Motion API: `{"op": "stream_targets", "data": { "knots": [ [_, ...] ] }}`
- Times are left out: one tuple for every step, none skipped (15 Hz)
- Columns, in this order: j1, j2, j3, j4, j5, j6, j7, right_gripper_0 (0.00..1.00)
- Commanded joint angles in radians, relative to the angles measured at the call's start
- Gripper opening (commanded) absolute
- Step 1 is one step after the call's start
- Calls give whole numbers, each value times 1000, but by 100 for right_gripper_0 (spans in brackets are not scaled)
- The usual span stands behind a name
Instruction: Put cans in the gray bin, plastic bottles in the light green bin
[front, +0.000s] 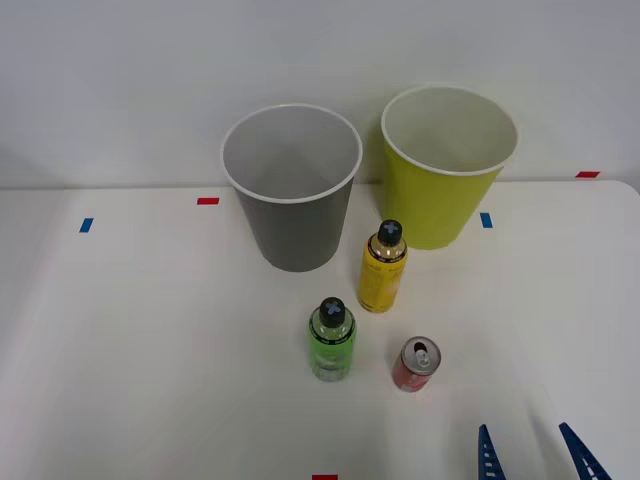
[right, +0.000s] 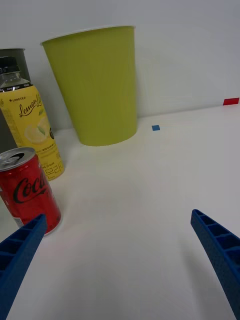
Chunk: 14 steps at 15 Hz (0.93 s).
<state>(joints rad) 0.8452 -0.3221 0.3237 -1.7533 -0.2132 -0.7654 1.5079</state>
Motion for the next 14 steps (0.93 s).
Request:
{"op": "stream_targets", "data": {
  "knots": [
    [0, 0, 0, 0, 0, 0, 0, 100],
    [0, 0, 0, 0, 0, 0, 0, 100],
    [0, 0, 0, 0, 0, 0, 0, 100],
    [0, 0, 0, 0, 0, 0, 0, 100],
    [0, 0, 0, 0, 0, 0, 0, 100],
    [0, 0, 0, 0, 0, 0, 0, 100],
    [0, 0, 0, 0, 0, 0, 0, 100],
    [0, 0, 0, 0, 0, 0, 0, 100],
    [0, 0, 0, 0, 0, 0, 0, 100],
    [0, 0, 0, 0, 0, 0, 0, 100],
    [0, 0, 0, 0, 0, 0, 0, 100],
    [0, 0, 0, 0, 0, 0, 0, 100],
    [0, 0, 0, 0, 0, 0, 0, 100],
    [0, 0, 0, 0, 0, 0, 0, 100]
  ]
}}
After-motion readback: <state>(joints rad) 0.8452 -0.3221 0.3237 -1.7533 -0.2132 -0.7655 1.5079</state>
